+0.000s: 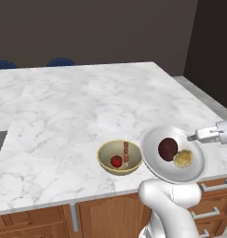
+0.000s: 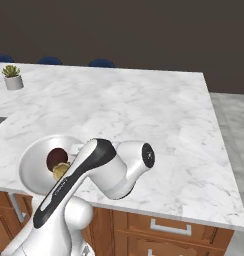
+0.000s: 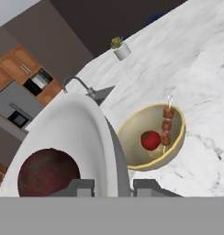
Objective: Place the bowl containing the potato and mushroom in the microwave. Close the microwave door and press the start button to microwave the meal.
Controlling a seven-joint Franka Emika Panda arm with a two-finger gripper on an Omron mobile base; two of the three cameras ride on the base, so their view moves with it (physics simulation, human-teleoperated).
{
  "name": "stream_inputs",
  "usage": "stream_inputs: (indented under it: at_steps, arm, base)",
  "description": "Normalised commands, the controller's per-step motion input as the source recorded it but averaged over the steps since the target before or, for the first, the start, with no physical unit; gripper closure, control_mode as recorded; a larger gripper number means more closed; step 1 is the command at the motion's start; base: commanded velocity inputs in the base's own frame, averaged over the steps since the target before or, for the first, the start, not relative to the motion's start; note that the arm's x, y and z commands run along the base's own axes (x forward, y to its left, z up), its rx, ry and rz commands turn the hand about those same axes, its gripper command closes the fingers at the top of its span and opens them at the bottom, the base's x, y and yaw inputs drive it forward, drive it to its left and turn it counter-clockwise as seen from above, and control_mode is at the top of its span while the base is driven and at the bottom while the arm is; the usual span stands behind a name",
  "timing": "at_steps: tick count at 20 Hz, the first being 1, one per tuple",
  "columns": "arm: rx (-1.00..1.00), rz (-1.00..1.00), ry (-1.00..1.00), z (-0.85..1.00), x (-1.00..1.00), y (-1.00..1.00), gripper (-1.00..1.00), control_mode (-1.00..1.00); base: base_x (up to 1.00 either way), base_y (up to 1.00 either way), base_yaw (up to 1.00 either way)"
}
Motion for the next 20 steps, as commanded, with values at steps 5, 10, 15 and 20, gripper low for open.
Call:
stream_inputs:
  at_steps: [5, 10, 15, 20]
  arm:
    - [0.0, -0.04, -0.05, 0.0, 0.08, -0.01, 1.0, -1.0]
    - [0.0, 0.0, 0.0, 0.0, 0.04, 0.0, 1.0, -1.0]
    - [0.0, 0.0, 0.0, 0.0, 0.0, 0.0, 1.0, 1.0]
    - [0.0, 0.0, 0.0, 0.0, 0.0, 0.0, 1.0, 1.0]
  base:
    - [0.0, 0.0, 0.0]
    - [0.0, 0.0, 0.0]
    - [-0.34, 0.0, 0.12]
    - [-0.38, 0.16, 0.46]
